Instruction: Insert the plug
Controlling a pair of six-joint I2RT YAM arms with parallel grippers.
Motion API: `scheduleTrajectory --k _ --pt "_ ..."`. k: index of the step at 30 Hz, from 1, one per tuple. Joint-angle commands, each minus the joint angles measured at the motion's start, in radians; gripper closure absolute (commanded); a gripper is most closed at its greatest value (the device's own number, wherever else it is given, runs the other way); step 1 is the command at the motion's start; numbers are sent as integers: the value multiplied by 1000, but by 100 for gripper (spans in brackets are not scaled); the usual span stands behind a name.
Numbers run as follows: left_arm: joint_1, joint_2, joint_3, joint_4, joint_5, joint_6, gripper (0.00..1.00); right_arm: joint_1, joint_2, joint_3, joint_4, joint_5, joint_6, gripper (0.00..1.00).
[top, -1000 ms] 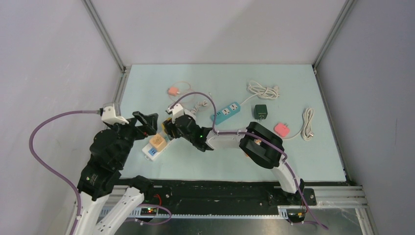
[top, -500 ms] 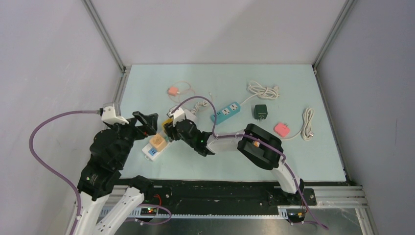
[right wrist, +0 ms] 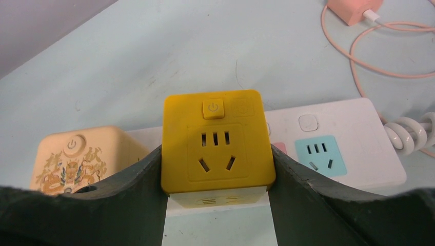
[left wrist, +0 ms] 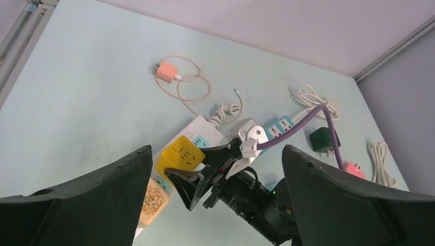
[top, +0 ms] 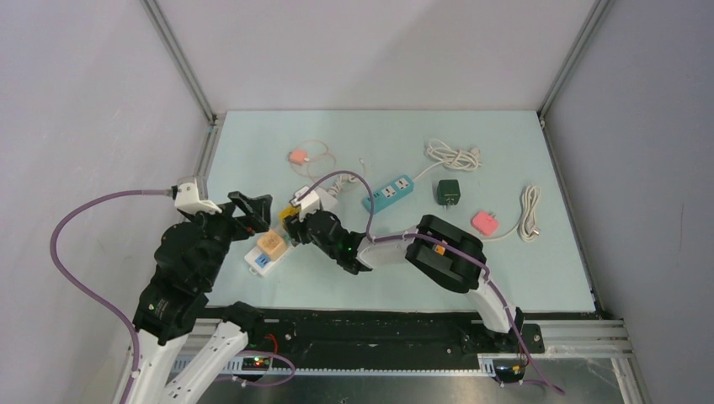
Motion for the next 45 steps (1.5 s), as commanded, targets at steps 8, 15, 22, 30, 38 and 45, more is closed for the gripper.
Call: scheduleTrajectory --k 8,15,22,30,38,45 --pt "1 3 -17 18 -8 16 0 20 88 -103 -211 -69 -86 100" --pt "2 -2 -21 18 -6 13 0 5 108 -92 -251 -104 -84 100" --pt "1 1 -22 19 -9 11 0 5 139 -49 -352 -120 -72 100" --pt "1 2 -18 18 -6 17 0 8 178 18 -497 -166 -42 100" --pt "2 2 -18 19 -2 22 0 10 216 34 -533 -168 -20 100" --pt "2 8 -13 19 5 22 0 4 178 61 -596 -150 -9 93"
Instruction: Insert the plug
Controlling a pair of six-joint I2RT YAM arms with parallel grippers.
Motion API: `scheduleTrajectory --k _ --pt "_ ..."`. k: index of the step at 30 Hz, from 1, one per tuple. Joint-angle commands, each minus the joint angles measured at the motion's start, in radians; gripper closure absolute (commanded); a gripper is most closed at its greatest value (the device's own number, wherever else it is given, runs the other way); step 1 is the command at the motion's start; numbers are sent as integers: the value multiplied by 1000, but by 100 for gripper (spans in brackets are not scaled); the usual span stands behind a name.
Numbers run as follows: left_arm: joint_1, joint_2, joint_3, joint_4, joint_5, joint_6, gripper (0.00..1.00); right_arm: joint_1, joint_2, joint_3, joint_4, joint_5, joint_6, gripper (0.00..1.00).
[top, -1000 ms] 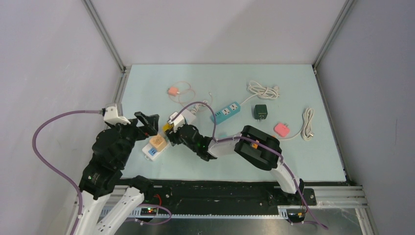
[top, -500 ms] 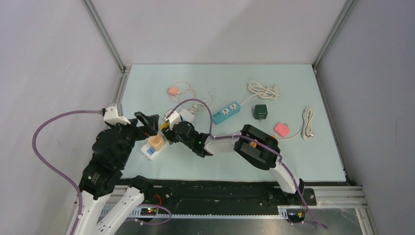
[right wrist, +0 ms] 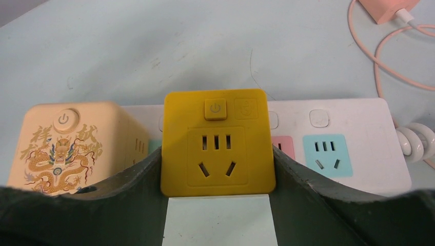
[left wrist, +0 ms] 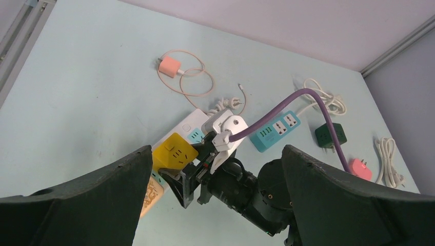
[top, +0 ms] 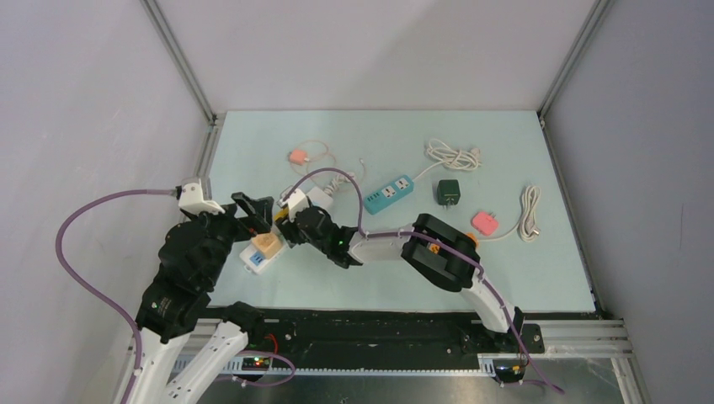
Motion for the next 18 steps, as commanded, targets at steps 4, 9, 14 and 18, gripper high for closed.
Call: scheduleTrajectory --k 4,9,14,18 --pt "0 11 22 20 3 16 0 -6 31 -28 -463 -70 55 78" --pt "2 31 66 21 21 49 0 -17 -8 109 -562 -107 34 67" --pt "2 53 105 21 16 92 0 -20 1 234 -626 -139 47 57" --pt "2 68 123 20 22 103 0 -37 -6 288 -664 -156 104 32"
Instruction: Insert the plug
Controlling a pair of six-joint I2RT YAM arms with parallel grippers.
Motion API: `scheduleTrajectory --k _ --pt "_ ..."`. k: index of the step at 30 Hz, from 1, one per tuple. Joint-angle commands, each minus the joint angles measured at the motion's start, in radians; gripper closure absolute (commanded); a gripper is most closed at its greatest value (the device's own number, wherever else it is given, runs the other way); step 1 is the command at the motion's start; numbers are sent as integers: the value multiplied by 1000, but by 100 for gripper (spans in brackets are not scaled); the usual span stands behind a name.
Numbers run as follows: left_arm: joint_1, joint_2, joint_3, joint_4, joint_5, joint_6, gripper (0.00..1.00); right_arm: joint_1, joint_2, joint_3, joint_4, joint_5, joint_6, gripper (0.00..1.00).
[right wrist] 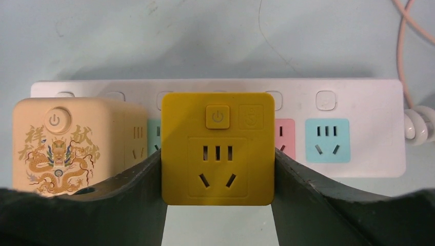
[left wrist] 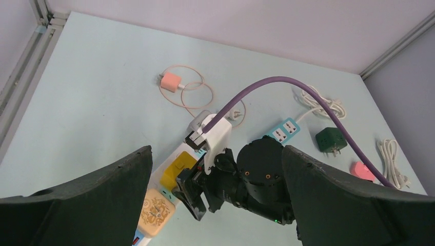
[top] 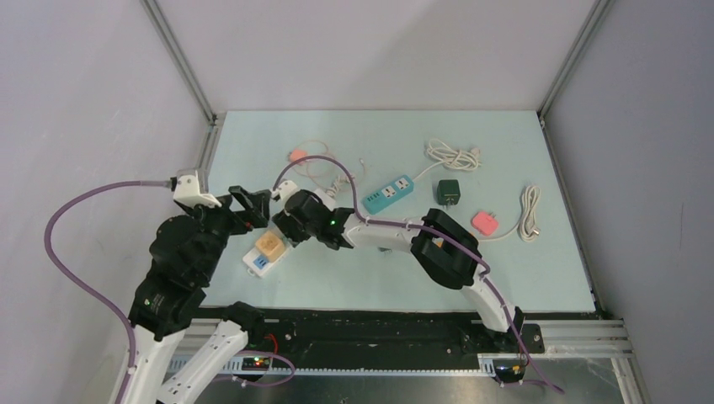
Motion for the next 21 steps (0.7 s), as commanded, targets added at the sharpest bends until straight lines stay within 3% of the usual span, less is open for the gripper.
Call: scheduleTrajectory --k 1,21 --pt "2 21 45 24 18 46 0 -17 5 60 -159 -60 90 27" --pt "1 2 22 24 61 21 0 -25 -56 56 -111 -104 110 26"
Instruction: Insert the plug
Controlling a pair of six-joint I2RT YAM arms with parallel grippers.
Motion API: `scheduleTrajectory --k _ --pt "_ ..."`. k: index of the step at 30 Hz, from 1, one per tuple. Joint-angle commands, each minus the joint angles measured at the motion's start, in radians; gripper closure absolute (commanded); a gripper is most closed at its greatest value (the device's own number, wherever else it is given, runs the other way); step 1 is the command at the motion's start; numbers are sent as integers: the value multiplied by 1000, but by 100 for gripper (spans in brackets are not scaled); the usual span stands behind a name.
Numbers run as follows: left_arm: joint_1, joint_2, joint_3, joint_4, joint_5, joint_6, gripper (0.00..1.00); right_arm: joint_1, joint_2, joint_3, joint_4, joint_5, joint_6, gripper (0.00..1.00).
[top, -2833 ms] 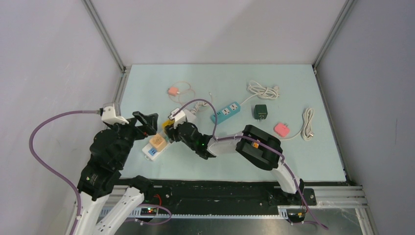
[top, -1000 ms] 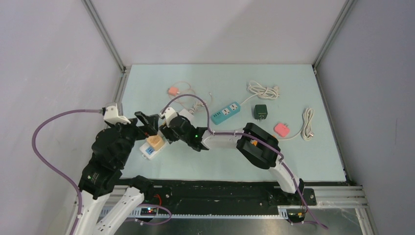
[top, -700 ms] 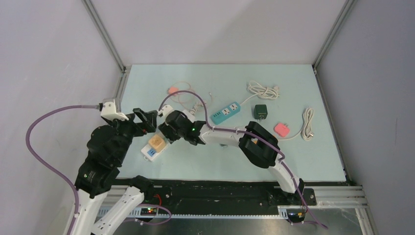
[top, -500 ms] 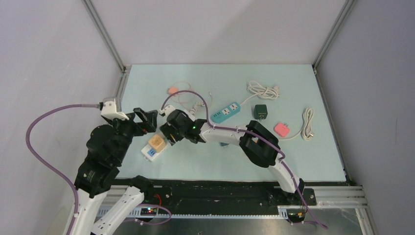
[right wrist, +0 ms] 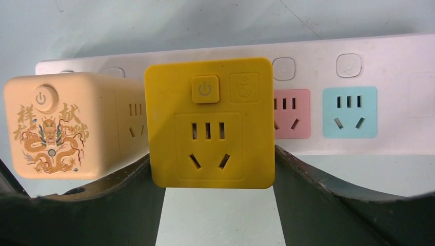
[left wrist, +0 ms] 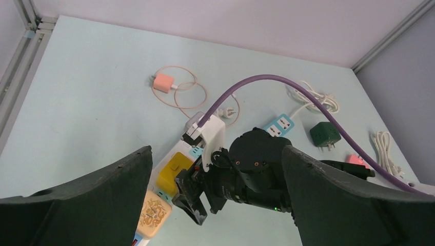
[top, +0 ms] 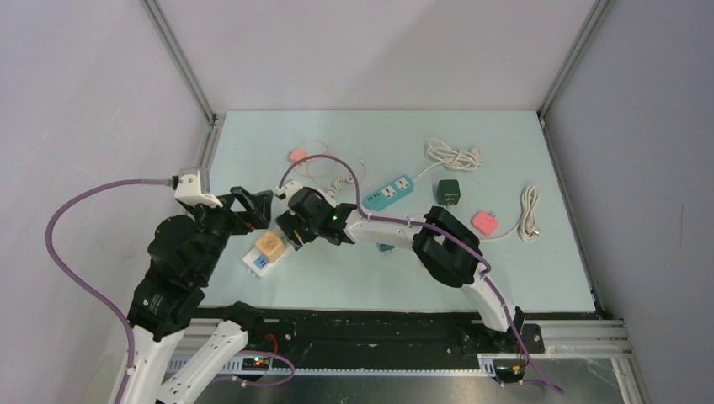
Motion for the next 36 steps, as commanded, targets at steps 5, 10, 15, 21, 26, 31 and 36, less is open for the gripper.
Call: scheduleTrajectory --k 5,10,15,21,26,31,36 --pt "0 -8 -3 25 29 -3 0 0 -49 45 26 25 -10 26" --pt "0 -6 -8 24 34 -5 0 4 -34 63 43 36 -40 18" --pt "2 -1 -8 24 37 -4 0 -1 -4 108 31 47 -41 18" --pt "2 4 -17 24 42 -8 0 -12 15 112 47 46 -36 32" --pt "1 6 -26 25 51 -16 0 -17 56 98 35 12 -39 46" --pt "1 3 -37 25 53 -16 0 -5 63 11 45 4 -39 57" --pt "2 -3 -45 24 53 -16 0 1 59 -117 67 5 -25 62"
